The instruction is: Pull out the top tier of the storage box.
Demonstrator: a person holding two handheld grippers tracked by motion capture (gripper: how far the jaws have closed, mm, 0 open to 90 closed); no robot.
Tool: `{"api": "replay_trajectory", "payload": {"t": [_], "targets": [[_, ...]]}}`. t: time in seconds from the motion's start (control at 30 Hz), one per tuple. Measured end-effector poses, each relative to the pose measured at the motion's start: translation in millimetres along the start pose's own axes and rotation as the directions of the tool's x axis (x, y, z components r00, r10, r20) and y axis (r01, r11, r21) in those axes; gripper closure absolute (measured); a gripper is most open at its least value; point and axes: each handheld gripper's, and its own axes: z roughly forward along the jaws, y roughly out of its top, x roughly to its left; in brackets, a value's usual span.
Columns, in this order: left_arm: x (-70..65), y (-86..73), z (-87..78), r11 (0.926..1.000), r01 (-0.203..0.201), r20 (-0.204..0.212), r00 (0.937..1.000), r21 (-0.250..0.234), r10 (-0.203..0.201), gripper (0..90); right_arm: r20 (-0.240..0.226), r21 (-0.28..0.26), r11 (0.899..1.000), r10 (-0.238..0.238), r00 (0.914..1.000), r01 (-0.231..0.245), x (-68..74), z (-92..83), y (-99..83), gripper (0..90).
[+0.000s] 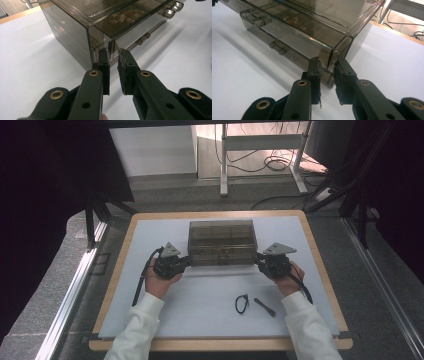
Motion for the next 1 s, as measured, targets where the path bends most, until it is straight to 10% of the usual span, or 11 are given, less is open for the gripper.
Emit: {"api": "replay_trajectory", "payload": {"t": [1.0], "targets": [[-9.3, -12.1, -14.6, 0.9999, -0.004, 0.030, 0.9995, -0.009, 0.005, 81.1, -0.015, -0.015, 1.000, -0.017, 0.9997, 0.017, 15.1, -17.7, -9.9, 75.7]]}}
